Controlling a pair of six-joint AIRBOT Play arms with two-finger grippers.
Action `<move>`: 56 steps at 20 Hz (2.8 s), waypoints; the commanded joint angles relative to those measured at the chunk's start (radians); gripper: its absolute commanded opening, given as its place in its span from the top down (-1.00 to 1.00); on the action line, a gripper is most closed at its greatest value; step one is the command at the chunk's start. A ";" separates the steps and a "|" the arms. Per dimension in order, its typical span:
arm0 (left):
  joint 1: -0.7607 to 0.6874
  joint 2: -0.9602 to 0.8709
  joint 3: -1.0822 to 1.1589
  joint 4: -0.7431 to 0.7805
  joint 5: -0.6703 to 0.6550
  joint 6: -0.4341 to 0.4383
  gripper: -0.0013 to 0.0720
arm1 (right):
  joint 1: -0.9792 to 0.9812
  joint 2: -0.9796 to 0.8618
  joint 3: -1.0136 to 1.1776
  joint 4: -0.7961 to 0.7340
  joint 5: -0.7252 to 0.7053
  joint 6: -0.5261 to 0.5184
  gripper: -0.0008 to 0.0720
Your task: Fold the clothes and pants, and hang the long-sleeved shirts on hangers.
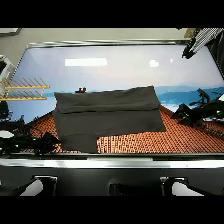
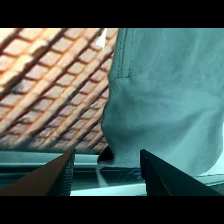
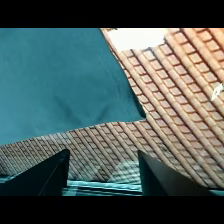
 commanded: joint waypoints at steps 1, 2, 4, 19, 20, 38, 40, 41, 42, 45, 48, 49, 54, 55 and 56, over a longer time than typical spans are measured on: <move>0.001 -0.002 -0.033 -0.065 0.039 0.032 -0.32 | 0.000 0.018 -0.006 0.006 0.002 0.001 -0.33; 0.001 -0.009 -0.037 -0.079 0.044 0.032 -0.32 | 0.000 0.020 -0.006 0.006 0.002 0.003 -0.33; 0.001 -0.028 -0.049 -0.105 0.041 0.039 -0.32 | 0.000 0.021 -0.006 0.009 0.003 0.003 -0.33; 0.001 -0.047 -0.061 -0.136 0.004 0.080 0.92 | 0.000 0.037 -0.005 0.014 0.021 0.003 -0.33; 0.001 -0.047 -0.061 -0.135 0.000 0.084 0.92 | -0.001 0.037 -0.005 0.019 0.024 0.003 -0.33; 0.001 -0.046 -0.060 -0.135 -0.014 0.084 0.93 | 0.000 -0.223 -0.057 0.058 -0.083 -0.107 -0.51; 0.001 -0.046 -0.060 -0.135 -0.014 0.084 0.92 | 0.002 -0.223 -0.104 0.082 -0.121 -0.109 -0.52; 0.001 -0.046 -0.060 -0.135 -0.013 0.084 0.92 | 0.002 -0.223 -0.129 0.106 -0.136 -0.117 -0.51; 0.002 -0.046 -0.060 -0.135 -0.013 0.084 0.92 | 0.002 -0.222 -0.151 0.116 -0.146 -0.119 -0.51; 0.002 -0.046 -0.046 -0.135 -0.013 0.084 0.92 | 0.002 -0.222 -0.185 0.134 -0.167 -0.129 -0.12; 0.002 -0.045 -0.004 -0.126 -0.026 0.084 0.93 | 0.002 -0.213 -0.185 0.193 -0.187 -0.160 0.87; 0.002 -0.040 0.021 -0.116 -0.047 0.083 0.93 | 0.002 -0.198 -0.185 0.209 -0.186 -0.162 0.88; 0.002 0.062 0.158 0.018 -0.186 -0.038 0.93 | 0.002 -0.024 -0.186 0.148 -0.060 -0.106 0.89; 0.002 0.096 0.169 0.038 -0.215 -0.075 0.93 | 0.002 0.018 -0.188 0.123 -0.018 -0.090 0.89; 0.002 0.132 0.175 0.065 -0.257 -0.134 0.93 | 0.002 0.059 -0.191 0.093 0.020 -0.068 0.89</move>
